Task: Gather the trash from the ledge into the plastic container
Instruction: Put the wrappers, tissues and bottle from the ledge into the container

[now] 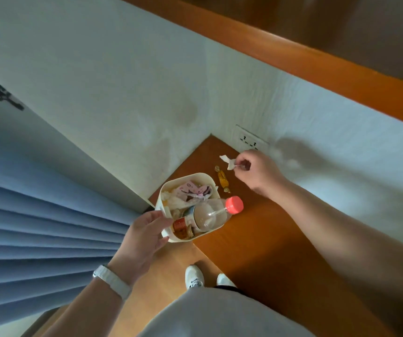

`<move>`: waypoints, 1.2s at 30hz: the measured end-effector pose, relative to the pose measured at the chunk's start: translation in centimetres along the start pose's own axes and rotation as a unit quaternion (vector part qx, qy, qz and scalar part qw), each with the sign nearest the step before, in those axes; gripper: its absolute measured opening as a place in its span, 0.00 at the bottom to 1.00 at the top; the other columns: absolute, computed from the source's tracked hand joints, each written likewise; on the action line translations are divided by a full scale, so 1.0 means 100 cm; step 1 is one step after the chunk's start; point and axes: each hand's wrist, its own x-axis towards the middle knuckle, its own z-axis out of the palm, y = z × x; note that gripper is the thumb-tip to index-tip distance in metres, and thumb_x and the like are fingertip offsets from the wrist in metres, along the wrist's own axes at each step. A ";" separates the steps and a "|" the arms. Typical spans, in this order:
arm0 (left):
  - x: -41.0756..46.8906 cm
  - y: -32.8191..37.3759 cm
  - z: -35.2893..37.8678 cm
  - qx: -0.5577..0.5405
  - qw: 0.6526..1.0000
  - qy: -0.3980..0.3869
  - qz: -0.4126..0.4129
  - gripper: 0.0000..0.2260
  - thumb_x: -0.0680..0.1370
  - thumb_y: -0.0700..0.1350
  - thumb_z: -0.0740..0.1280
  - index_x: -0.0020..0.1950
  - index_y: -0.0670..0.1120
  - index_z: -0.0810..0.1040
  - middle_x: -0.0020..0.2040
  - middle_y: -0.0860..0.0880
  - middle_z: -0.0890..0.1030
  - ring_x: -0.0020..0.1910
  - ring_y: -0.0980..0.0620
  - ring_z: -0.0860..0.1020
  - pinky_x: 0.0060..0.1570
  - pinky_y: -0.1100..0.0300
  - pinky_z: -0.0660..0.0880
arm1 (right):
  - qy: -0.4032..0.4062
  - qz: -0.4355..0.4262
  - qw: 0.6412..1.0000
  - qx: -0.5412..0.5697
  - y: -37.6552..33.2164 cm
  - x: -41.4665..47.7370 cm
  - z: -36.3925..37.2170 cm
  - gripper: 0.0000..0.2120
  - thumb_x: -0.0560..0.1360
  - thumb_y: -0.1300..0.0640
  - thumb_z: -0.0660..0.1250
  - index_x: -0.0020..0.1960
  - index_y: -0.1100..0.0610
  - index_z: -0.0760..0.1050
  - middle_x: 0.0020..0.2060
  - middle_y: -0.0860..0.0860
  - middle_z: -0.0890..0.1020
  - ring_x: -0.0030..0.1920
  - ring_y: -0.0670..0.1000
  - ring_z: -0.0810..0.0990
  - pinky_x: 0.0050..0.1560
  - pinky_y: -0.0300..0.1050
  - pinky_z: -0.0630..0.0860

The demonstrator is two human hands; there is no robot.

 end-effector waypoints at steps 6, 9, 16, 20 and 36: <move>0.001 0.001 0.002 0.009 1.000 -0.029 0.001 0.09 0.81 0.41 0.66 0.60 0.41 0.79 0.53 0.44 0.87 0.59 0.47 0.82 0.68 0.45 0.73 | -0.173 -0.085 0.981 -0.015 -0.076 -0.015 -0.022 0.01 0.76 0.57 0.70 0.46 0.52 0.79 0.41 0.43 0.79 0.41 0.47 0.79 0.42 0.44 0.76; 0.000 0.001 0.002 0.004 1.000 -0.028 0.004 0.10 0.81 0.41 0.67 0.60 0.40 0.79 0.57 0.42 0.85 0.61 0.46 0.80 0.67 0.46 0.74 | -0.231 -0.109 0.966 -0.036 -0.103 -0.023 -0.017 0.02 0.76 0.57 0.68 0.44 0.51 0.78 0.42 0.44 0.80 0.43 0.50 0.81 0.44 0.48 0.78; -0.003 0.000 -0.006 0.006 1.000 -0.022 0.012 0.10 0.78 0.42 0.71 0.58 0.41 0.81 0.57 0.41 0.85 0.59 0.45 0.82 0.55 0.52 0.78 | -0.294 -0.136 0.942 -0.087 -0.130 -0.026 0.008 0.02 0.77 0.56 0.66 0.47 0.49 0.76 0.45 0.45 0.79 0.45 0.51 0.80 0.47 0.53 0.80; -0.005 -0.004 -0.011 0.003 1.000 -0.027 0.011 0.07 0.78 0.41 0.70 0.55 0.42 0.82 0.54 0.42 0.86 0.57 0.46 0.83 0.58 0.50 0.78 | -0.302 -0.143 0.938 -0.090 -0.135 -0.021 0.010 0.06 0.76 0.55 0.68 0.51 0.47 0.74 0.45 0.42 0.77 0.44 0.45 0.77 0.43 0.43 0.75; -0.008 -0.019 -0.039 -0.033 0.999 0.014 -0.004 0.08 0.80 0.40 0.67 0.58 0.39 0.80 0.51 0.41 0.87 0.56 0.46 0.83 0.66 0.45 0.74 | -0.170 0.042 0.979 -0.102 0.000 0.016 0.023 0.11 0.78 0.50 0.66 0.58 0.55 0.77 0.51 0.50 0.81 0.51 0.52 0.81 0.55 0.54 0.79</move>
